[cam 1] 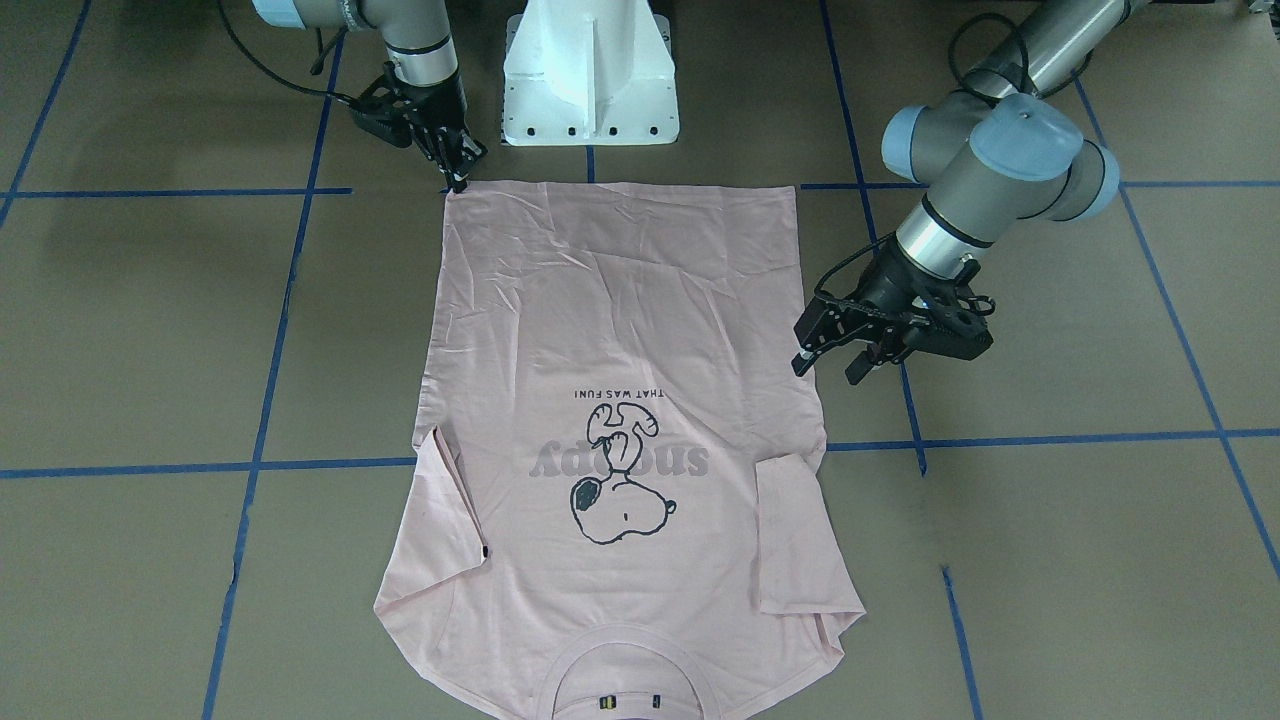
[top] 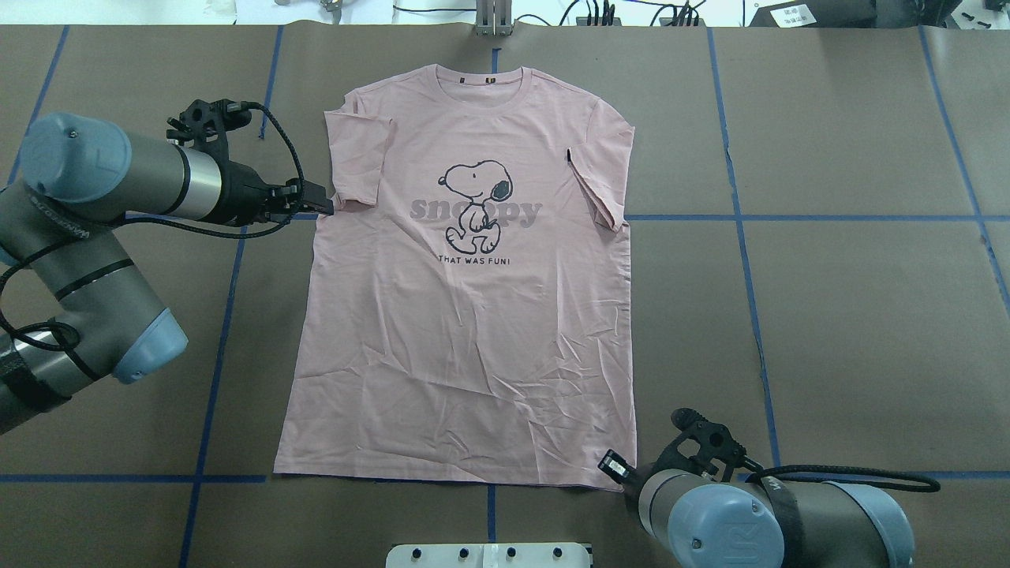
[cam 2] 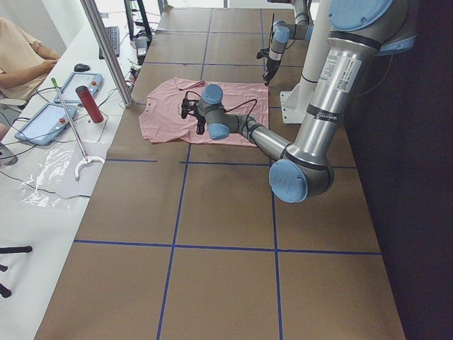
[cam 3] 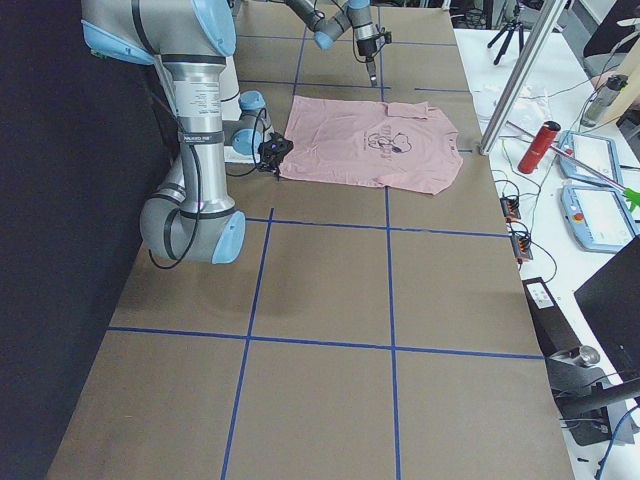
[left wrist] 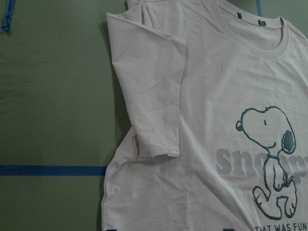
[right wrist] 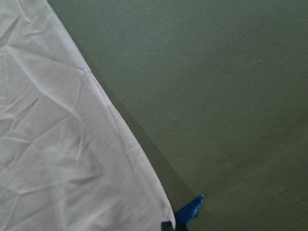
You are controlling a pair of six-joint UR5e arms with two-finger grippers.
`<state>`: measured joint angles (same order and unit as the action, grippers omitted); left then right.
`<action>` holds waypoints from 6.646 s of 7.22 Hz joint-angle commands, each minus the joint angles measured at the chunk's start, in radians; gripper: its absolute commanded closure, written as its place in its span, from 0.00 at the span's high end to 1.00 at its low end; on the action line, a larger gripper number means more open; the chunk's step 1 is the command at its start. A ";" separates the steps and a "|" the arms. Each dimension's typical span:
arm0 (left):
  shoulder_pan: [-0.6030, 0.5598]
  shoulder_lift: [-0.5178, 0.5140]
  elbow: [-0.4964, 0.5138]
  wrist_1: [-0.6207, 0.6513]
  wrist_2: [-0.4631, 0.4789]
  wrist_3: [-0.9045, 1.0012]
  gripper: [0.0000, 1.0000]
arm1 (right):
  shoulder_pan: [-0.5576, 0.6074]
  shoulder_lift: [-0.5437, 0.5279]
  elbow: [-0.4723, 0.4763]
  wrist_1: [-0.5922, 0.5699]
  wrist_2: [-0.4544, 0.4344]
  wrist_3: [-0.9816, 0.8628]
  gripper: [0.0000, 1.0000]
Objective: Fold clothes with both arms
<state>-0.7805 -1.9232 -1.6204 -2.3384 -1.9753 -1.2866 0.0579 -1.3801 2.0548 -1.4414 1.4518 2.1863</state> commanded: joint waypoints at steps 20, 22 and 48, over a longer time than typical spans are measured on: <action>0.627 0.294 -0.446 0.390 0.331 -0.689 0.00 | 0.003 -0.131 0.169 0.001 0.010 -0.011 0.00; 0.673 0.297 -0.574 0.416 0.332 -0.735 0.00 | -0.001 -0.212 0.250 0.006 0.033 -0.010 0.00; 0.049 -0.082 0.246 -0.316 0.337 -0.313 1.00 | 0.708 0.341 -0.515 0.332 0.346 -0.619 1.00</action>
<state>-0.7352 -2.0360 -1.3623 -2.5807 -1.6258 -1.5975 0.7755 -0.9500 1.4150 -1.1077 1.7763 1.5561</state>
